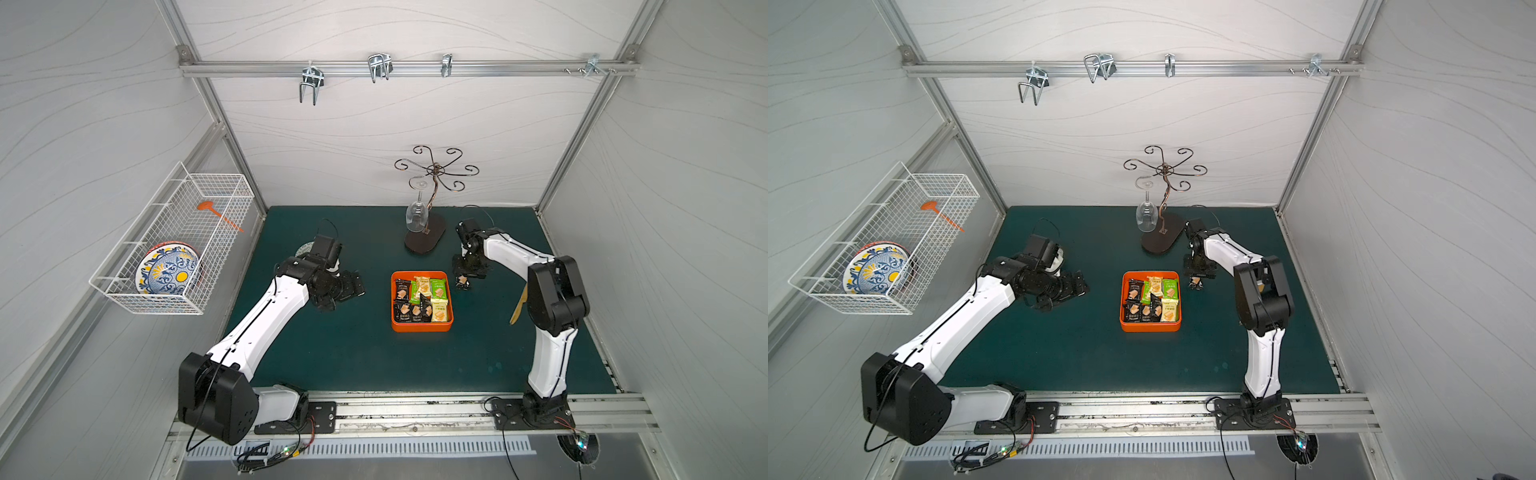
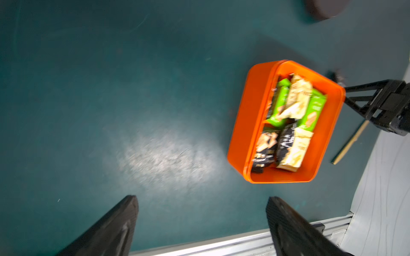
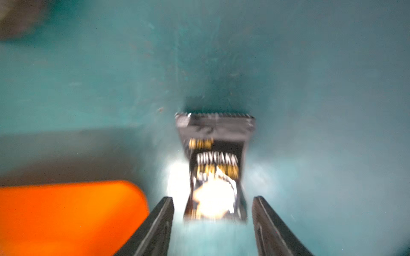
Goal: Take the cookies out of the storage box
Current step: Place the cookie at the center of the board, then pick up the cookie from the storage box.
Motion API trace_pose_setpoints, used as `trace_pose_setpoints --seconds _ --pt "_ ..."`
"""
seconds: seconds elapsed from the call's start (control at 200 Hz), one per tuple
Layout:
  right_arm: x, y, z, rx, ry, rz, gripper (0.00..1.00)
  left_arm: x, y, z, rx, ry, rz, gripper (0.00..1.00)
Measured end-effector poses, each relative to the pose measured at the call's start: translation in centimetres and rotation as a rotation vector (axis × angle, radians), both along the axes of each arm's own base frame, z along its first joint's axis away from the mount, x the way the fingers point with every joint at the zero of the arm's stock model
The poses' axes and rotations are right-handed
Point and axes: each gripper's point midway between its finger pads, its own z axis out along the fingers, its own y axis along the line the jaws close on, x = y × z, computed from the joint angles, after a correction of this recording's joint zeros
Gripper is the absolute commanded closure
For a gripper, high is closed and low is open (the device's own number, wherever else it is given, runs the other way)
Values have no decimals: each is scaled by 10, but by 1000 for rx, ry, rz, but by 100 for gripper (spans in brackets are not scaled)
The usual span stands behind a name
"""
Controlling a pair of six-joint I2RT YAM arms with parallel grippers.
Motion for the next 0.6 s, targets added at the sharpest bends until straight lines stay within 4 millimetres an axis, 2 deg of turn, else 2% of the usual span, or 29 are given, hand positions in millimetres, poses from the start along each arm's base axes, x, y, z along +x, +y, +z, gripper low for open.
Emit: trace_pose_setpoints --seconds 0.12,0.225,0.375,0.6 --pt "-10 -5 42 35 -73 -15 36 14 -27 6 39 -26 -69 10" --pt "-25 -10 64 59 -105 -35 36 26 -52 4 78 -27 -132 15" --pt "-50 -18 67 94 -86 -75 36 46 -91 -4 118 -22 -215 21" --pt "-79 -34 65 162 -56 -165 36 69 -152 -19 155 -31 -320 23"
